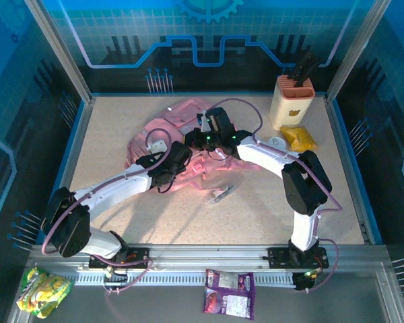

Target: Pack the student bag

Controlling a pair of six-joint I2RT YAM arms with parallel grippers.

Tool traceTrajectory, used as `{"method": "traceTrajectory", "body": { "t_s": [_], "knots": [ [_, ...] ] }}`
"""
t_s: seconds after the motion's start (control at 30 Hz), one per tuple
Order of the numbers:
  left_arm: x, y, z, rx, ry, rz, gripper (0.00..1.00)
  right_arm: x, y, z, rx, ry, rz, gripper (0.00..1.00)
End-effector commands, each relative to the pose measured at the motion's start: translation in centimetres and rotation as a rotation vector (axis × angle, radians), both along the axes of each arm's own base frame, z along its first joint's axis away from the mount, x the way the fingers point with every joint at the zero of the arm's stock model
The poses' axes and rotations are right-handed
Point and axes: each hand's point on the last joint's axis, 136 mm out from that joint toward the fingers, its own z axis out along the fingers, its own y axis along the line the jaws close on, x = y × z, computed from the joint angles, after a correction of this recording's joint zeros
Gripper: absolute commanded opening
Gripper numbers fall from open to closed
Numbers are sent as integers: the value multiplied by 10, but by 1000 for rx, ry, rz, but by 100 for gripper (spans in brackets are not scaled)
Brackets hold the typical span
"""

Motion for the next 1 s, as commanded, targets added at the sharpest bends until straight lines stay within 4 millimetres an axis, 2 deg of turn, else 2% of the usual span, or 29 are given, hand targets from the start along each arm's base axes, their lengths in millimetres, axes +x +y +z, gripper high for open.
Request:
{"method": "traceTrajectory", "body": {
  "t_s": [0.0,0.13,0.33,0.47,0.67,0.8,0.93,0.97],
  "knots": [
    [6,-5,16,-22,-53,-68,0,5,-1,34,66,-88,18,0],
    [-7,-4,17,-8,-23,-189,0,12,-13,33,35,-96,0,0],
    [-26,18,9,39,65,-335,0,24,-29,27,30,-67,-15,0],
    [-28,26,7,51,83,-419,0,27,-30,23,14,-61,-9,0],
    [-22,41,11,117,100,-428,0,33,-30,19,-26,-74,18,0],
    [-20,9,13,-12,61,-512,0,46,-26,16,-39,-92,59,0],
    [-14,-25,16,-40,40,-564,0,62,-17,7,-66,-63,89,0],
    [-11,-33,17,-45,35,-573,0,65,-14,7,-64,-59,102,3]
  ]
}}
